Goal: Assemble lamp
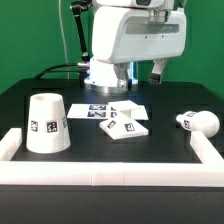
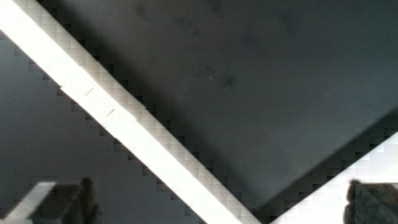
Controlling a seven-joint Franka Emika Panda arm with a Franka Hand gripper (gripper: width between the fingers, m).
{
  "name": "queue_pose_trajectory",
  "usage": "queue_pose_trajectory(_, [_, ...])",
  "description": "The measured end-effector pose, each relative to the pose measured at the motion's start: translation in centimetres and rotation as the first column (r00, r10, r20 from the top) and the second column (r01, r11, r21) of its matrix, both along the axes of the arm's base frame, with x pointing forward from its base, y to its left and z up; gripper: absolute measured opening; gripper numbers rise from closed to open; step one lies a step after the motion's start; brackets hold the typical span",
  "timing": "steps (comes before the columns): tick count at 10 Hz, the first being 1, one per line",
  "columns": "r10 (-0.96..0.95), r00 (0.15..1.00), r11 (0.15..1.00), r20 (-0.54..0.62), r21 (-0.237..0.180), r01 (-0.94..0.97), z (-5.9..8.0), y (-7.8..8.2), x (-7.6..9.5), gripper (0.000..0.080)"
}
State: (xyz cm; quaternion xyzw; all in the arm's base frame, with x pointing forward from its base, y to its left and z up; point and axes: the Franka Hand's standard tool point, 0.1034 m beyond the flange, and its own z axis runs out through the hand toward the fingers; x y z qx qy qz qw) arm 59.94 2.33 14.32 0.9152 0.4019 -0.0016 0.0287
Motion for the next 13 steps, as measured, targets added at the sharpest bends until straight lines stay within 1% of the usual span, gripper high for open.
queue_pose_trajectory(4, [-0.001,1.000,1.000,0.001,0.001,0.001,0.0,0.0,0.0,0.0699])
queue_pose_trajectory(5, [-0.029,1.000,1.000,0.011,0.003,0.029,0.0,0.1,-0.3,0.0699])
queue_pose_trajectory(6, [-0.077,0.997,0.997,0.021,0.007,0.077,0.0,0.2,-1.7,0.0699])
queue_pose_trajectory(7, [-0.140,0.990,0.990,0.016,0.009,0.140,-0.3,0.2,-3.5,0.0699])
queue_pose_trajectory(8, [-0.179,0.984,0.984,0.004,0.007,0.179,-0.8,0.0,-5.3,0.0699])
queue_pose_trajectory(9, [-0.188,0.982,0.982,-0.004,0.010,0.188,-1.5,-0.4,-6.4,0.0699])
queue_pose_trajectory(10, [-0.195,0.981,0.981,-0.004,0.012,0.195,-2.1,-0.8,-7.1,0.0699])
queue_pose_trajectory(11, [-0.193,0.981,0.981,-0.004,0.012,0.193,-2.0,-0.7,-6.9,0.0699])
queue_pose_trajectory(13, [-0.192,0.981,0.981,-0.005,0.012,0.192,-2.1,-0.7,-6.9,0.0699])
